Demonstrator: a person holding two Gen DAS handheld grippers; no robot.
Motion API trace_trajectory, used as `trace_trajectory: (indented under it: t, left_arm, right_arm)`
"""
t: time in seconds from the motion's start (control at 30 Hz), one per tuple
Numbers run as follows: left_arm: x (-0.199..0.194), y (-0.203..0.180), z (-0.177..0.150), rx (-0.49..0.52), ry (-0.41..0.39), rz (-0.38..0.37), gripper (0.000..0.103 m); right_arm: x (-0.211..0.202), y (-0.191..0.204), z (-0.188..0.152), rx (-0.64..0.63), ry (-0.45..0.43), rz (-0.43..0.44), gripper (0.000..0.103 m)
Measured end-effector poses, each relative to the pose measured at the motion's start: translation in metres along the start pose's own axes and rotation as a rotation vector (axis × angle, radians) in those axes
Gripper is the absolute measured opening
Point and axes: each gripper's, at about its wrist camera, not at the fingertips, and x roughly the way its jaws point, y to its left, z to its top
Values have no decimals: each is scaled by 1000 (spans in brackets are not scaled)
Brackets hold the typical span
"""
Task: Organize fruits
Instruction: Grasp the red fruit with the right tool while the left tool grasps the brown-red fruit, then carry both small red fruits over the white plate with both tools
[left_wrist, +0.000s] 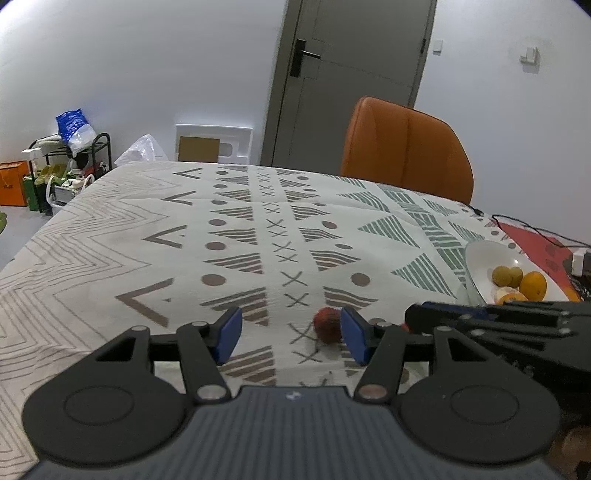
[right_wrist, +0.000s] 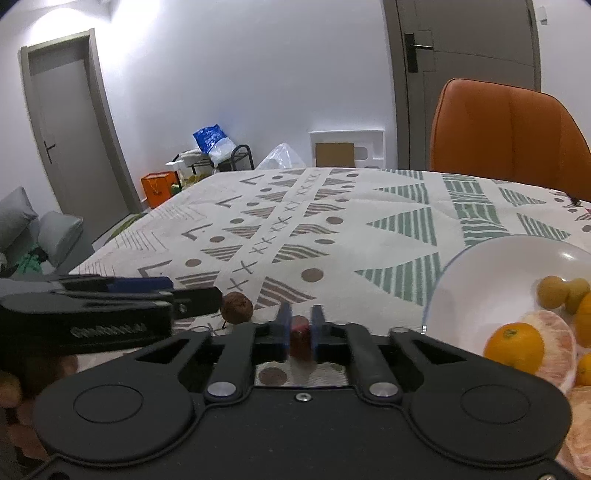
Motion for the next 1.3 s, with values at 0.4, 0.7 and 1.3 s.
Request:
trace_trajectory:
  t: [0.4, 0.7, 1.3]
  left_arm:
    - [18, -12, -4, 8, 35, -9, 21]
    - [3, -2, 0, -14, -2, 1, 21]
    - [-12, 25, 2, -68, -27, 4, 21]
  right_arm:
    - [-11, -11, 0, 25, -27, 12, 7]
    - [-4, -10, -1, 29, -12, 5, 18]
    - [24, 16, -3, -81, 61, -44, 27]
